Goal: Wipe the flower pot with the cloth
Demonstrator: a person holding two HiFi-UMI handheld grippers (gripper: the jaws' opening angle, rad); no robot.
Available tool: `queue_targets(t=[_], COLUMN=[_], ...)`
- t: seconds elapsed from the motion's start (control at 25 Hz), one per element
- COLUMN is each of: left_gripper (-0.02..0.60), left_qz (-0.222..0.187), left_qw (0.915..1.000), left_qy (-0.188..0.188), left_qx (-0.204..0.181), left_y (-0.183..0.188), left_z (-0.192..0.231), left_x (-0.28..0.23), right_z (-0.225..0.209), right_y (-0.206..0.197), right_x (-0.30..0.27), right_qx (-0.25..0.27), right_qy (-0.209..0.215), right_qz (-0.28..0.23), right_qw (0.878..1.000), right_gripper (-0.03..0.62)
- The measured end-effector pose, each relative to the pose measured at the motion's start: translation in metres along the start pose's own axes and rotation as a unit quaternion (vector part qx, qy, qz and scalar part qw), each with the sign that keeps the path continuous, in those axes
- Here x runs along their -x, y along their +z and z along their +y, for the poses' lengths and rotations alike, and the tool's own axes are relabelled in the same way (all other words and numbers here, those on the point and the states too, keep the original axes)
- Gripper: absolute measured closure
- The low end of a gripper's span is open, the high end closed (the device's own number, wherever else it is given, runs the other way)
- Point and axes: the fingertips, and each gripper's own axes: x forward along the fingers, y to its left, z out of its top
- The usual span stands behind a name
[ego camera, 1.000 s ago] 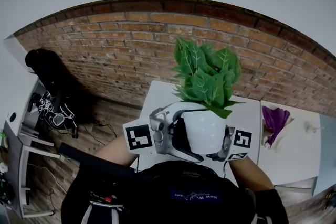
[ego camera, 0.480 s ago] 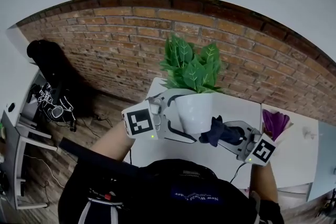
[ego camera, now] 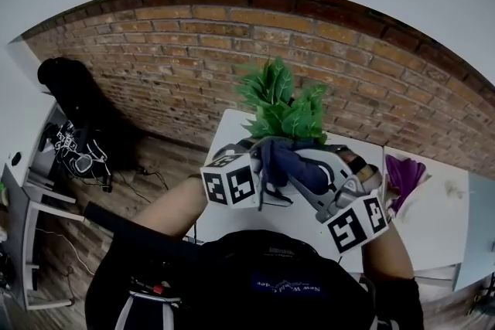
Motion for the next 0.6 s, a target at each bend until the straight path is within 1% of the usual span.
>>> queue_targets(t=[0.12,0.2,0.28,0.4,0.6], left_gripper=[0.054,0.055,0.055,0.055,0.055], left_qz=[0.025,0.031,0.029,0.026,0.022], left_qw=[0.9996,0.9993,0.9991,0.9986,0.9983], left_qy=[0.010,0.020,0.027,0.042,0.054], left_qx=[0.007,0.011,0.016,0.016,0.005], left_y=[-0.003,-0.003,-0.002,-0.002,-0.001], left_z=[0.001,0.002,0.003,0.008,0.011], left_x=[-0.004,-0.005,-0.004,-0.001,0.003], right_z=[0.007,0.016,0.026,0.045,0.059], right_y=[-0.005,-0.006,-0.005,-0.005,-0.006], right_x=[-0.017,-0.019,-0.017,-0.012,-0.001], right_qx=[0.073,0.096,0.098,0.092,0.049], right_qy=[-0.009,0.000,0.017,0.055,0.098], right_qz=[0.065,0.083,0.084,0.081,0.070], right_qw=[0.995,0.992,0.992,0.991,0.992], right_gripper=[0.491,0.491,0.491,0.491,0.491])
